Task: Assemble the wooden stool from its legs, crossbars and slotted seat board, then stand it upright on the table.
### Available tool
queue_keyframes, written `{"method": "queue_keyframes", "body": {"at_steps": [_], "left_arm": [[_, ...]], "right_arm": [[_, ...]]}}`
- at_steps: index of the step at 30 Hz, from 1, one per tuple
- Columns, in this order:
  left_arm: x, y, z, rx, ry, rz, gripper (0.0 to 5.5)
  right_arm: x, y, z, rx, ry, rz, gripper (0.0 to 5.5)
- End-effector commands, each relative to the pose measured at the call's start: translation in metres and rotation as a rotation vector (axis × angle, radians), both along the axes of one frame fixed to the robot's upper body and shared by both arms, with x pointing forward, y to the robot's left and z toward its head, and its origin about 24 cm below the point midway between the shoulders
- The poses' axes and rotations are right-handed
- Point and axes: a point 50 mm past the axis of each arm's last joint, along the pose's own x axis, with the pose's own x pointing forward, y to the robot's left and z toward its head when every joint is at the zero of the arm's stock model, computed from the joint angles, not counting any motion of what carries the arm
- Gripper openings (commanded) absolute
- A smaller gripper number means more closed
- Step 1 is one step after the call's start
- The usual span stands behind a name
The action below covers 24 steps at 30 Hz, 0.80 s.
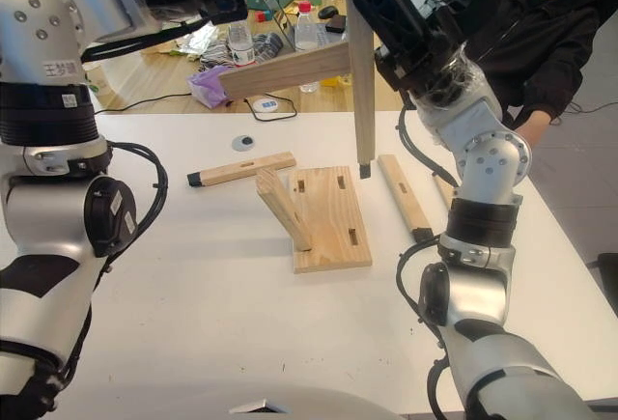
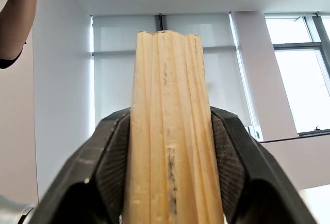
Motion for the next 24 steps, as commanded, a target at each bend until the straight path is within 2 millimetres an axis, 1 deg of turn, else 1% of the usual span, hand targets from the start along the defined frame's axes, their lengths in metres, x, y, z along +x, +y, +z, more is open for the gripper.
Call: {"method": "queue_keyframes", "body": {"at_steps": [1, 6, 16, 17, 18, 19, 21, 24], "left_arm": [[-0.004, 0.002, 0.005, 0.0, -0.008, -0.021, 2.49], [-0.009, 0.003, 0.01, -0.032, -0.05, -0.026, 2.49], [-0.013, 0.004, 0.017, -0.068, -0.055, -0.06, 2.49], [-0.015, 0.003, 0.016, -0.066, -0.057, -0.066, 2.69], [-0.016, 0.003, 0.015, -0.063, -0.058, -0.07, 2.73], [-0.018, 0.001, 0.012, -0.058, -0.061, -0.072, 2.99], [-0.021, 0.0, 0.008, -0.051, -0.073, -0.066, 3.29], [-0.023, -0.002, 0.006, -0.055, -0.073, -0.057, 3.35]], "right_arm": [[-0.001, 0.003, 0.001, -0.013, -0.005, 0.013, 2.06], [-0.004, 0.008, -0.002, -0.034, -0.003, 0.044, 2.06], [-0.003, 0.013, -0.007, -0.062, 0.019, 0.054, 2.06], [-0.003, 0.013, -0.007, -0.061, 0.022, 0.051, 2.06], [-0.003, 0.013, -0.007, -0.061, 0.023, 0.049, 2.06], [-0.002, 0.013, -0.007, -0.06, 0.024, 0.048, 2.06], [-0.002, 0.013, -0.006, -0.059, 0.023, 0.048, 2.06], [-0.003, 0.013, -0.005, -0.061, 0.019, 0.049, 2.06]]}}
